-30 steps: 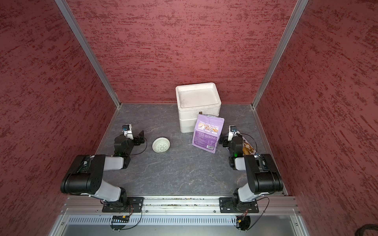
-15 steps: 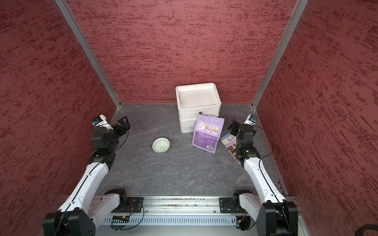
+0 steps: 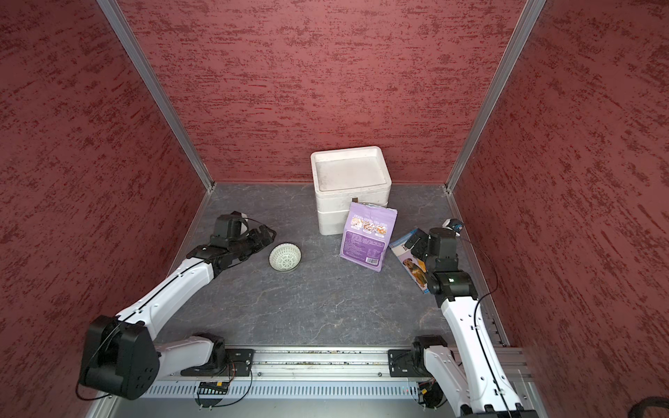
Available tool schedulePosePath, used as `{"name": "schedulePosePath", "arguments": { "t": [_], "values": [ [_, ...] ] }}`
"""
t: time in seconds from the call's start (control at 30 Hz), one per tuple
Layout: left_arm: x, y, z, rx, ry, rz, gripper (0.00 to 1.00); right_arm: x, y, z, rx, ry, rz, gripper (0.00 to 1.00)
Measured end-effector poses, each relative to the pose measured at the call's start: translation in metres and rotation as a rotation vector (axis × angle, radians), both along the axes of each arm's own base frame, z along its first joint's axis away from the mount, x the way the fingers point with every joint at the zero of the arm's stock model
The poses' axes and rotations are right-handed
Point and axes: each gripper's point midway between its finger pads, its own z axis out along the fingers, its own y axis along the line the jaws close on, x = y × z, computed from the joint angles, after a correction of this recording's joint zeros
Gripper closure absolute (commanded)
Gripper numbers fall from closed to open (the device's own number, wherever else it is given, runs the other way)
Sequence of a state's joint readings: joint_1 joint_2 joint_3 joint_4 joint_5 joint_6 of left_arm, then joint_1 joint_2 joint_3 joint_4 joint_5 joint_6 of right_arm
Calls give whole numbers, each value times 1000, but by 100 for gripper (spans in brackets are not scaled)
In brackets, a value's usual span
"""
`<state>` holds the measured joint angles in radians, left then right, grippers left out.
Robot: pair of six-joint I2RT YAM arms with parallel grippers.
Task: Pour the oats into the breakfast bowl
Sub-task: Pick up the bowl from the center of the board.
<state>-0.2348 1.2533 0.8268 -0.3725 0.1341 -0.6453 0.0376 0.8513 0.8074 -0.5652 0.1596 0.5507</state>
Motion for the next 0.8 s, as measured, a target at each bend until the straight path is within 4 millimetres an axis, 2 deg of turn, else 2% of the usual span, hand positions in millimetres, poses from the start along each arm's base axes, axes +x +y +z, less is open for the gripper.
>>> {"name": "schedulePosePath", "arguments": {
  "t": [0.13, 0.27, 0.5, 0.63, 0.73, 0.8],
  "values": [
    [-9, -1, -31, 55, 117, 13, 19, -5, 8, -8, 25, 42, 37, 1],
    [-13, 4, -55, 106, 214, 37, 33, -9, 11, -12, 32, 81, 60, 1],
    [-20, -2, -72, 144, 268, 24, 43, -13, 14, -8, 34, 92, 76, 1],
    [-23, -10, -80, 150, 288, 4, 61, -14, 15, -9, 37, 103, 86, 1],
    [-27, -16, -85, 160, 307, -11, 80, -15, 17, -9, 38, 105, 98, 1],
    [-30, -19, -88, 167, 321, -20, 86, -15, 18, -9, 38, 107, 104, 1]
  ]
}}
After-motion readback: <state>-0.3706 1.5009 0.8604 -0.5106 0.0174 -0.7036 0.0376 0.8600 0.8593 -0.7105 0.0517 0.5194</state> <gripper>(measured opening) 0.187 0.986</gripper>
